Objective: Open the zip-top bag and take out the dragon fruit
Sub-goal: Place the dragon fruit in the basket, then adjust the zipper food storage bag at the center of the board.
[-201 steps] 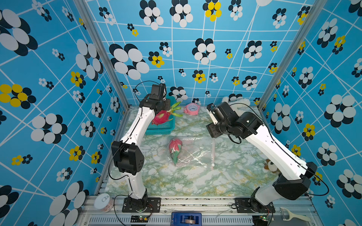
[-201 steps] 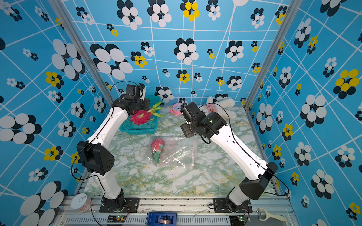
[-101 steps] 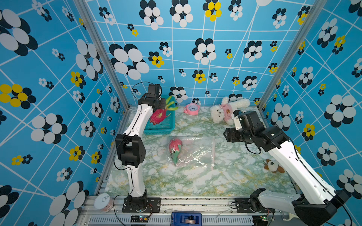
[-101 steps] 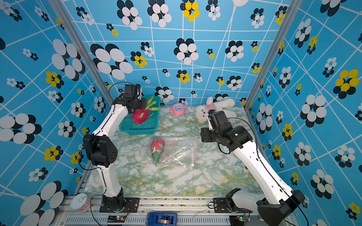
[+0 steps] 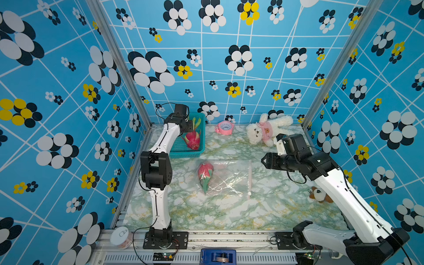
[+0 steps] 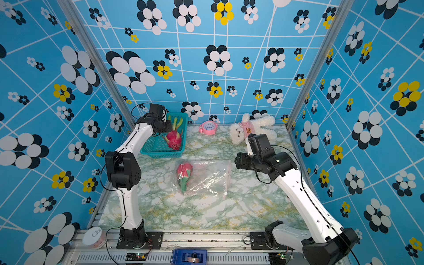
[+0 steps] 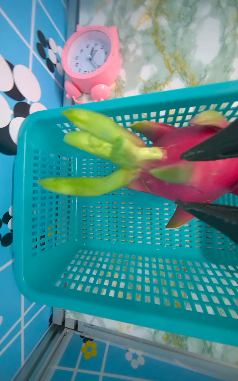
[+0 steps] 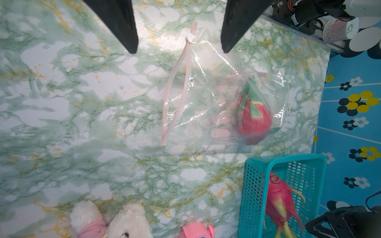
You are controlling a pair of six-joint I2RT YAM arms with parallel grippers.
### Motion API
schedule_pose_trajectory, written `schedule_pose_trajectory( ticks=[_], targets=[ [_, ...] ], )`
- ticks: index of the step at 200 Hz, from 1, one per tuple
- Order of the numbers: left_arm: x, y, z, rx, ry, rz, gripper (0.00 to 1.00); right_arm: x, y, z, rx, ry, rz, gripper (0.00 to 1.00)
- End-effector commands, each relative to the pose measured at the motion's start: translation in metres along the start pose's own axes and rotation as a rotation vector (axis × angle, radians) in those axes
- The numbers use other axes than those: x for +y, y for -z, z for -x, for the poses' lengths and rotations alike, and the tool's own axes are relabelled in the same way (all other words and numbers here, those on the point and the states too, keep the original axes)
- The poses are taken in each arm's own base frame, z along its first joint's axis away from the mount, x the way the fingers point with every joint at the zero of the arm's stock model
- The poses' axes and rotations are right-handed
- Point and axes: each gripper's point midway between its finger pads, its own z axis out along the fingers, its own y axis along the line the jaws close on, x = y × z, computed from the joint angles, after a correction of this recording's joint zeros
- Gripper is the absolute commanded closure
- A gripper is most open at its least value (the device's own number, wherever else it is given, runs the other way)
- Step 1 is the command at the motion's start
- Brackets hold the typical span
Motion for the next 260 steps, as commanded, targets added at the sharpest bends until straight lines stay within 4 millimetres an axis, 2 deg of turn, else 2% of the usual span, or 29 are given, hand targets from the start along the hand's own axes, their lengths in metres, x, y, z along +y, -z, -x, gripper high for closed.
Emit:
schedule_pose_trajectory(
  ticks=[1, 32, 49, 71, 76, 86, 100, 111, 121, 150, 181, 207, 232, 260],
  targets=[
    [0.0, 0.015, 0.023, -0.069, 0.05, -0.031, 0.46, 0.005, -0.012, -0.008, 0.043, -0.058, 0.046, 0.33],
    [-0.004, 0.034, 0.03, -0.099, 0.066, -0.063, 0.33, 0.009, -0.026, -0.017, 0.086, -0.12, 0.08, 0.34],
    [-0.006, 0.053, 0.033, -0.122, 0.083, -0.084, 0.27, 0.009, -0.035, -0.024, 0.131, -0.157, 0.093, 0.34],
    [-0.014, 0.092, 0.036, -0.167, 0.133, -0.155, 0.27, 0.003, -0.051, -0.041, 0.219, -0.273, 0.126, 0.4],
    [-0.016, 0.091, 0.029, -0.151, 0.148, -0.166, 0.27, 0.002, -0.055, -0.044, 0.23, -0.3, 0.134, 0.42],
    [-0.024, 0.116, 0.025, -0.17, 0.18, -0.215, 0.28, -0.003, -0.063, -0.051, 0.242, -0.356, 0.16, 0.49],
    [-0.037, 0.134, 0.003, -0.151, 0.18, -0.251, 0.29, -0.01, -0.072, -0.06, 0.234, -0.433, 0.185, 0.59],
    [-0.047, 0.145, -0.021, -0.118, 0.167, -0.267, 0.29, -0.015, -0.08, -0.068, 0.235, -0.493, 0.205, 0.7],
    [-0.057, 0.154, -0.046, -0.084, 0.153, -0.292, 0.3, -0.018, -0.087, -0.077, 0.243, -0.528, 0.218, 0.75],
    [-0.077, 0.174, -0.116, 0.017, 0.114, -0.35, 0.31, -0.016, -0.101, -0.089, 0.245, -0.565, 0.274, 0.77],
    [-0.073, 0.176, -0.173, 0.107, 0.153, -0.355, 0.31, -0.01, -0.113, -0.093, 0.259, -0.587, 0.335, 0.77],
    [-0.071, 0.17, -0.198, 0.145, 0.192, -0.362, 0.31, -0.008, -0.126, -0.096, 0.275, -0.579, 0.338, 0.76],
    [-0.073, 0.166, -0.209, 0.17, 0.223, -0.39, 0.3, -0.001, -0.135, -0.092, 0.269, -0.577, 0.368, 0.75],
    [-0.075, 0.163, -0.221, 0.183, 0.256, -0.425, 0.29, 0.009, -0.146, -0.097, 0.294, -0.564, 0.381, 0.74]
  ],
)
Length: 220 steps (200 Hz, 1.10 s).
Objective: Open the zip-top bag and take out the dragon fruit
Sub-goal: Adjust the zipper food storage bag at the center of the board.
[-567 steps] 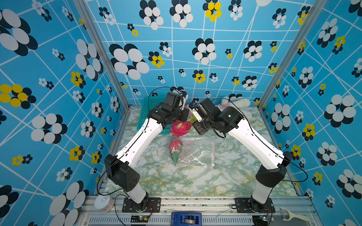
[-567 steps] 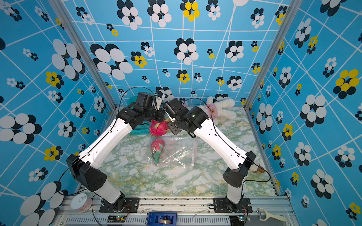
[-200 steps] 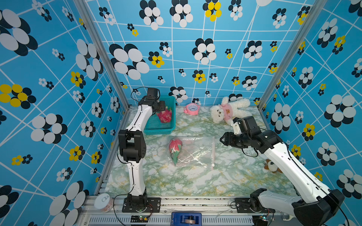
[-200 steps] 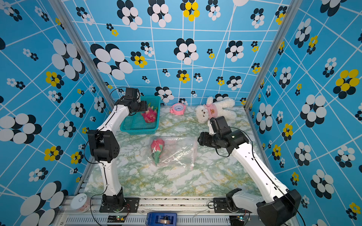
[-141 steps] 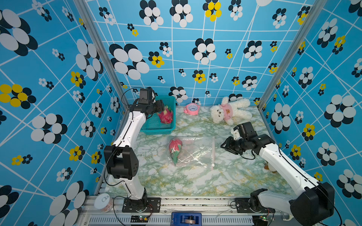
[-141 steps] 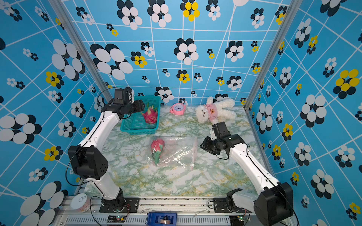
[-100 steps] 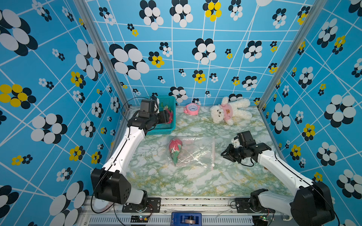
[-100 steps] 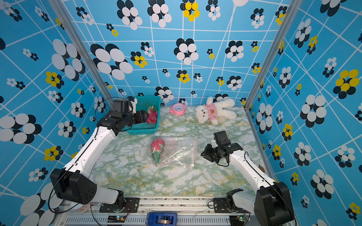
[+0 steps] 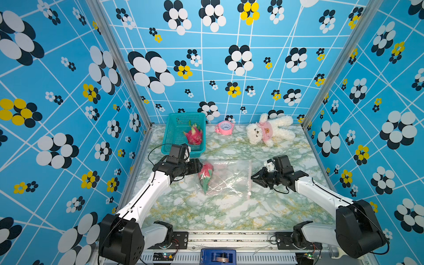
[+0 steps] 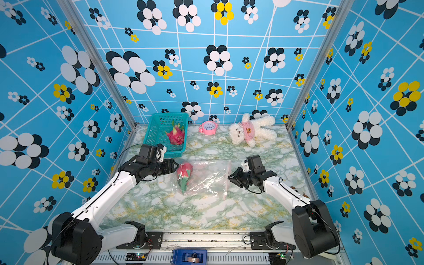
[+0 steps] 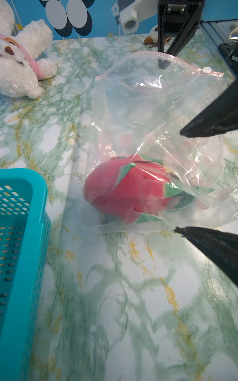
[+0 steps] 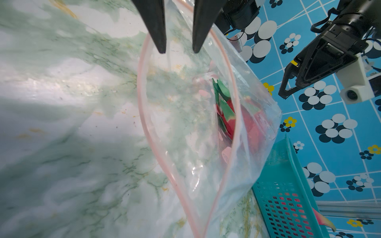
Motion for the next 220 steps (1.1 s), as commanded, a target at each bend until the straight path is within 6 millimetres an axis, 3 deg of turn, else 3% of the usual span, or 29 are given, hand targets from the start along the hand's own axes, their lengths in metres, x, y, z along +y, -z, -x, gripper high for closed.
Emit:
schedule_pose_trajectory(
  ticks=[1, 36, 70, 169, 197, 220],
  targets=[
    [-0.006, 0.003, -0.001, -0.025, 0.036, -0.068, 0.29, 0.007, -0.013, -0.004, 0.021, 0.012, 0.038, 0.74],
    [0.005, -0.002, -0.009, -0.018, 0.09, -0.078, 0.28, 0.007, -0.03, -0.01, 0.045, 0.013, 0.058, 0.73],
    [0.015, -0.013, -0.019, 0.022, 0.135, -0.082, 0.28, 0.021, -0.039, -0.017, 0.07, 0.043, 0.115, 0.7],
    [0.033, -0.022, -0.047, 0.081, 0.18, -0.069, 0.34, 0.037, -0.044, -0.032, 0.117, 0.081, 0.198, 0.58],
    [0.038, -0.026, -0.05, 0.082, 0.189, -0.061, 0.39, 0.047, -0.052, -0.039, 0.152, 0.098, 0.222, 0.53],
    [0.045, -0.027, -0.052, 0.082, 0.181, -0.039, 0.5, 0.054, -0.06, -0.044, 0.168, 0.113, 0.223, 0.52]
  ],
)
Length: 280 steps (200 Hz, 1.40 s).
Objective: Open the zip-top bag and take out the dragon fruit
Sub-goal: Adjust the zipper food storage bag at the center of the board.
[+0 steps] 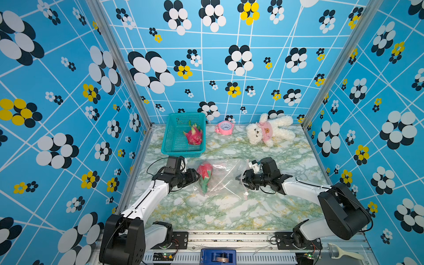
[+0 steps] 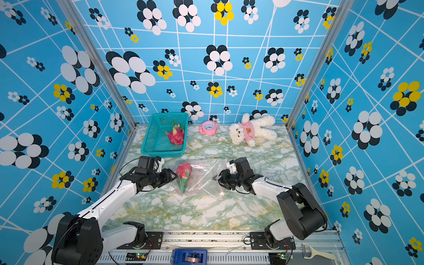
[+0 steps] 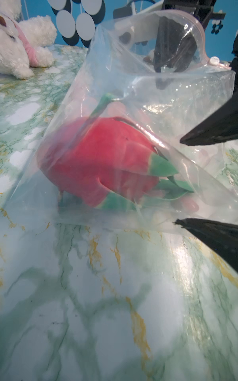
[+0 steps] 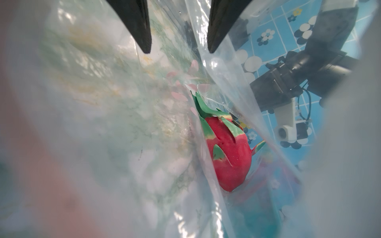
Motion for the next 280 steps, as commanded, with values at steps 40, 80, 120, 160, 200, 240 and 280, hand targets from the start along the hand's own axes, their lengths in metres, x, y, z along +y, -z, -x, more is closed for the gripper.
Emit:
schedule_pose_trajectory(
  ticks=[40, 80, 120, 160, 200, 240, 280],
  targets=[
    [0.012, -0.005, 0.002, -0.004, -0.005, 0.023, 0.68, 0.031, -0.029, -0.004, 0.055, 0.057, 0.047, 0.51],
    [0.009, -0.014, 0.007, 0.03, -0.028, 0.01, 0.84, 0.042, -0.045, -0.003, 0.07, 0.075, 0.049, 0.51],
    [-0.002, -0.008, 0.011, 0.061, -0.023, -0.027, 1.0, 0.018, -0.043, 0.003, 0.029, 0.086, -0.095, 0.55],
    [-0.022, 0.022, 0.019, -0.005, -0.017, -0.042, 1.0, -0.008, -0.048, 0.001, 0.036, 0.056, -0.16, 0.57],
    [-0.04, 0.043, 0.021, -0.051, -0.069, -0.038, 1.0, -0.018, -0.039, -0.001, 0.012, 0.054, -0.167, 0.53],
    [-0.039, 0.043, 0.022, -0.045, -0.094, -0.014, 1.0, -0.021, -0.006, -0.006, -0.059, 0.047, -0.074, 0.49],
    [-0.038, 0.032, 0.021, -0.022, -0.1, -0.01, 1.0, -0.002, 0.011, -0.015, -0.073, 0.082, 0.012, 0.48]
  ],
)
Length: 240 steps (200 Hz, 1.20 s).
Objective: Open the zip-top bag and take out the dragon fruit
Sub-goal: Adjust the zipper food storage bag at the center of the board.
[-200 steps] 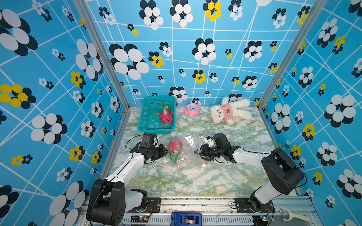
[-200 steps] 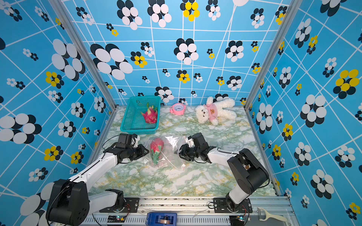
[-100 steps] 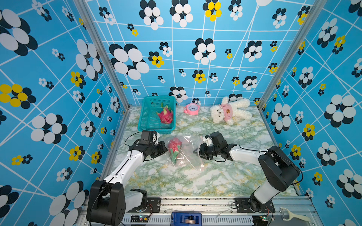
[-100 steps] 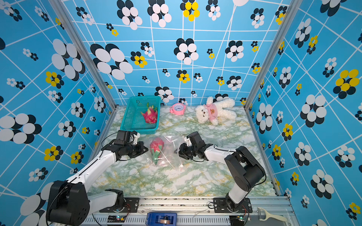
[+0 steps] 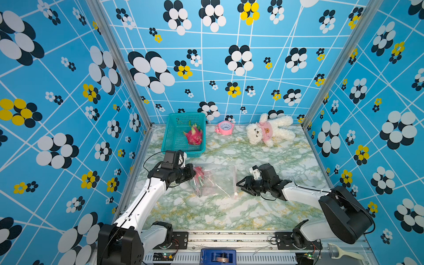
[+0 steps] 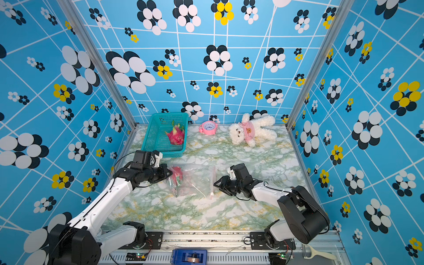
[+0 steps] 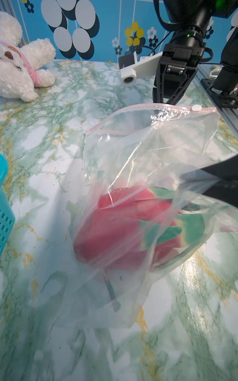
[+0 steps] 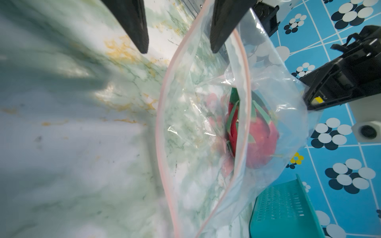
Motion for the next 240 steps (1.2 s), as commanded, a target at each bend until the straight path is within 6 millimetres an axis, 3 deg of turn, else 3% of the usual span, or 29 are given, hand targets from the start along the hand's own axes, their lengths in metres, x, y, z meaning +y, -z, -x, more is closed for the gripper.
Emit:
schedule_pose_trajectory(
  ticks=[1, 46, 82, 102, 113, 143, 180, 216, 223, 240],
  targets=[
    [-0.006, -0.001, 0.005, -0.004, -0.042, 0.001, 1.0, 0.024, 0.008, 0.003, -0.018, 0.043, 0.089, 0.48],
    [-0.006, -0.002, 0.002, 0.006, -0.055, 0.007, 1.0, 0.044, 0.003, 0.013, -0.012, 0.068, 0.136, 0.49],
    [-0.005, 0.0, 0.0, 0.006, -0.056, 0.008, 1.0, 0.062, -0.021, 0.012, 0.066, 0.117, 0.151, 0.52],
    [-0.005, 0.0, -0.001, 0.005, -0.053, 0.009, 1.0, 0.068, -0.036, 0.018, 0.079, 0.125, 0.155, 0.58],
    [-0.005, 0.001, 0.0, 0.001, -0.053, 0.008, 1.0, 0.065, -0.044, 0.021, 0.084, 0.116, 0.14, 0.64],
    [-0.023, 0.014, 0.014, -0.033, -0.056, -0.028, 1.0, 0.032, -0.058, 0.023, 0.085, 0.081, 0.012, 0.83],
    [-0.069, 0.045, 0.029, -0.076, -0.133, -0.083, 1.0, 0.013, -0.062, 0.021, 0.094, 0.074, -0.049, 0.9],
    [-0.122, 0.051, 0.011, -0.03, -0.242, -0.117, 1.0, 0.014, -0.068, 0.023, 0.095, 0.077, -0.034, 0.91],
    [-0.123, 0.047, 0.005, -0.022, -0.278, -0.097, 1.0, 0.013, -0.068, 0.024, 0.093, 0.078, -0.034, 0.91],
    [-0.101, 0.032, -0.007, 0.039, -0.233, -0.039, 1.0, 0.012, -0.069, 0.025, 0.085, 0.074, -0.029, 0.91]
  ],
)
